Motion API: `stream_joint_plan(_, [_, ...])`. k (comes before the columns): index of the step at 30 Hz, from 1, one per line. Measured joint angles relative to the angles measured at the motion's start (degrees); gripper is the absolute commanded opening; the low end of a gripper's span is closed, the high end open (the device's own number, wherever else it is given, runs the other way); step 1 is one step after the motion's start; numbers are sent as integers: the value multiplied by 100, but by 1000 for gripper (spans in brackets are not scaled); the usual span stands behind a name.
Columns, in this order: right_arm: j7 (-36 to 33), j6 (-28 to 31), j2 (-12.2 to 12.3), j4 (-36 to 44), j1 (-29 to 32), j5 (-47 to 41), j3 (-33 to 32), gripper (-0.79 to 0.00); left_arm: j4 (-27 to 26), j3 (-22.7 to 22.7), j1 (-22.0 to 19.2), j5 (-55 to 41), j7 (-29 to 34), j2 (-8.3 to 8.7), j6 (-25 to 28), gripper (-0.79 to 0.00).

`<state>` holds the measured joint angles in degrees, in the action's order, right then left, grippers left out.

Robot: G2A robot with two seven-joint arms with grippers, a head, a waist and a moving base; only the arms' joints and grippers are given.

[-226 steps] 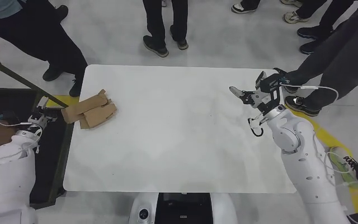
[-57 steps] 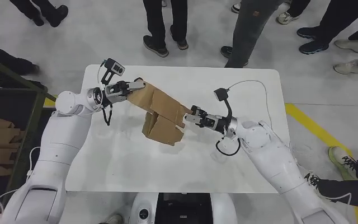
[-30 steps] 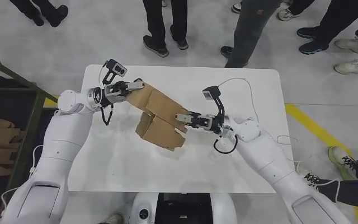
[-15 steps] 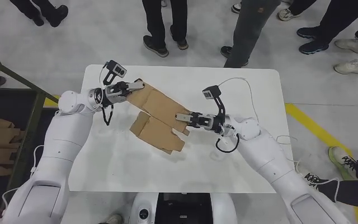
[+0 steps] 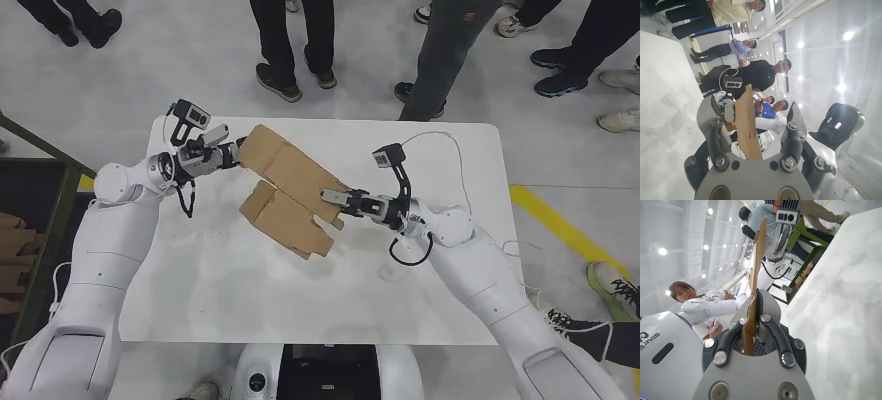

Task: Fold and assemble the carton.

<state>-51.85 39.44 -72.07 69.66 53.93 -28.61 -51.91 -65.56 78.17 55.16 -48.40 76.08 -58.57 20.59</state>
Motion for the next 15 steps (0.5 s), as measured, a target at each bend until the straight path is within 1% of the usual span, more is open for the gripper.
stream_joint_plan(4, [884, -297, 28, 287, 333, 25, -264, -785, -157, 127, 161, 67, -192, 20, 64, 0])
stream_joint_plan(6, [1279, -474, 41, 470, 486, 231, -353, -785, -255, 136, 244, 132, -288, 20, 109, 0])
stream_joint_plan(12, [2368, -926, 49, 958, 867, 1040, -480, -785, -598, 26, 399, 622, -641, 5, 268, 0])
stream_joint_plan(15, [2882, -1111, 35, 1198, 1038, 1384, -498, -785, -807, -115, 472, 890, -682, -8, 243, 0])
